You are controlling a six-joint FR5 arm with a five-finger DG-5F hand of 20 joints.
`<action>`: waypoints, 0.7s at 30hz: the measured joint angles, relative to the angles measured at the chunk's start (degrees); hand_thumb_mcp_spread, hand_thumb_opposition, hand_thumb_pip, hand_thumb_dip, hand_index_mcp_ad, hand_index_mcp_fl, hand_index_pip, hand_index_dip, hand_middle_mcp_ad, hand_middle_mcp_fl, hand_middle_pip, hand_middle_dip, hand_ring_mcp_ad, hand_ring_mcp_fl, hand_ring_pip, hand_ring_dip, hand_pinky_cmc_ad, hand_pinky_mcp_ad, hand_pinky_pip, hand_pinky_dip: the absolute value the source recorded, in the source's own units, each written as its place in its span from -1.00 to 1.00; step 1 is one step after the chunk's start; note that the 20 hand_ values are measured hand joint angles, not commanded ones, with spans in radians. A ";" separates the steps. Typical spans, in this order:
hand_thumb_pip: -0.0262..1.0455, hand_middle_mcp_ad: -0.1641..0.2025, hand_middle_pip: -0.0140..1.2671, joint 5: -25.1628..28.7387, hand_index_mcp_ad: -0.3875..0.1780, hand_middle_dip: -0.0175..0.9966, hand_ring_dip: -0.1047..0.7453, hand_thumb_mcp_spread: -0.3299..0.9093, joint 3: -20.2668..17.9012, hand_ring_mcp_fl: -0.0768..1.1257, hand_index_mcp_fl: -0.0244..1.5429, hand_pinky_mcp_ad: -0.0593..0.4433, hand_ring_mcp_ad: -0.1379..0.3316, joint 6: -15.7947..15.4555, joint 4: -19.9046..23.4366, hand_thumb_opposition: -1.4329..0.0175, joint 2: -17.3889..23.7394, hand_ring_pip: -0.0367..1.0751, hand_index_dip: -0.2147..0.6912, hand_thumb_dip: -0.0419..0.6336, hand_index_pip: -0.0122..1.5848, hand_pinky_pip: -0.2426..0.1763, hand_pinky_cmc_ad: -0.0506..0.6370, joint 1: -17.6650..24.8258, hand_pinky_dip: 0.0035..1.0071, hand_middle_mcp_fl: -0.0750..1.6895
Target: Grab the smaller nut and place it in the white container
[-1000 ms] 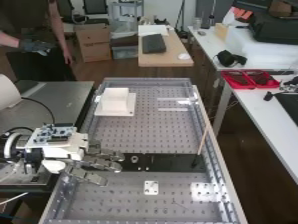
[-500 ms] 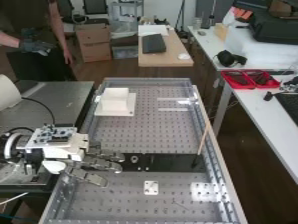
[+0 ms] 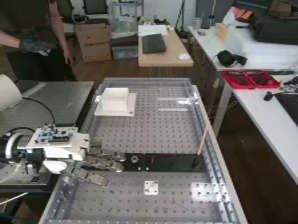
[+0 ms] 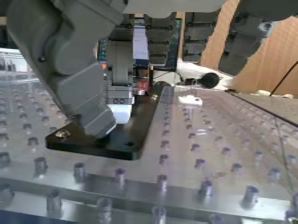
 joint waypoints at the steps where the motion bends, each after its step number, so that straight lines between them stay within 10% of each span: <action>1: 0.51 0.18 -0.78 0.02 -0.10 -0.49 -0.48 0.17 0.00 -0.88 -0.74 0.41 0.17 0.03 0.03 -0.21 -0.01 -0.79 -0.33 -0.24 0.96 -0.01 0.15 0.01 -0.66 -0.93; 21: 0.44 0.17 -0.78 -0.02 -0.10 -0.49 -0.49 0.17 0.10 -0.87 -0.64 0.41 0.17 0.42 0.25 -0.26 0.15 -0.78 -0.34 -0.24 0.94 -0.01 0.15 0.11 -0.66 -0.92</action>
